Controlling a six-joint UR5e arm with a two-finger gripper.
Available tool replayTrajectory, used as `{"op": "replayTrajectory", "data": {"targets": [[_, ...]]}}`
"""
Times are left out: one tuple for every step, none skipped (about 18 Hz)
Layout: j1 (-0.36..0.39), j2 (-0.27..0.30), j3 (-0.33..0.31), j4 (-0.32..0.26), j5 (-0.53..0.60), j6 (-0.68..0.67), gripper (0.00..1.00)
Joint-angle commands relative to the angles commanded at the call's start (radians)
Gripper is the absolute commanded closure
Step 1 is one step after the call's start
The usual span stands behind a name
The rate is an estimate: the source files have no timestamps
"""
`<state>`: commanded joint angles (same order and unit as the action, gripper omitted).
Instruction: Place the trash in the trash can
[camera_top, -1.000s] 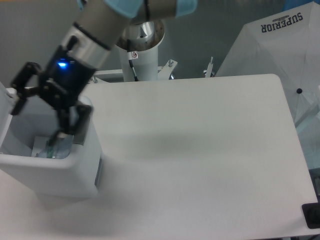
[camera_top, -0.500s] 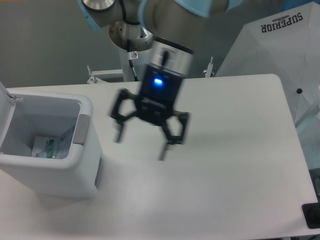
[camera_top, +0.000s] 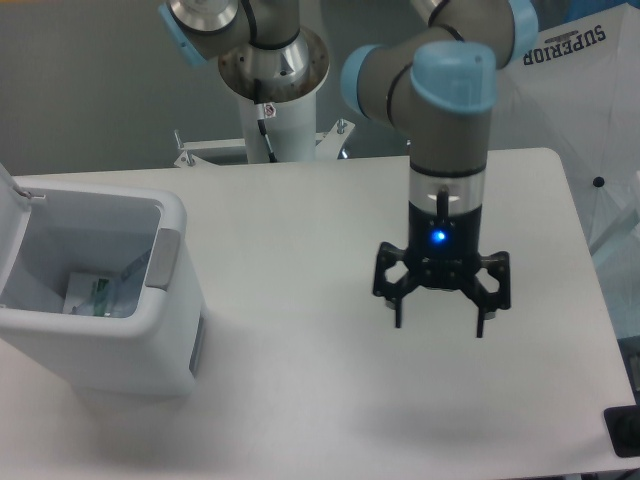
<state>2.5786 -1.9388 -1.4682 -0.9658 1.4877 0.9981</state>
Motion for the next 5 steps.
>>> {"op": "replayTrajectory", "data": {"targets": [[0.000, -0.012, 0.026, -0.058, 0.028, 0.045, 0.00], [-0.002, -0.023, 0.060, -0.115, 0.043, 0.075, 0.00], [-0.002, -0.031, 0.096, -0.164, 0.046, 0.088, 0.00], [0.000, -0.037, 0.121, -0.215, 0.046, 0.089, 0.00], [0.002, -0.040, 0.138, -0.244, 0.046, 0.089, 0.00]]}}
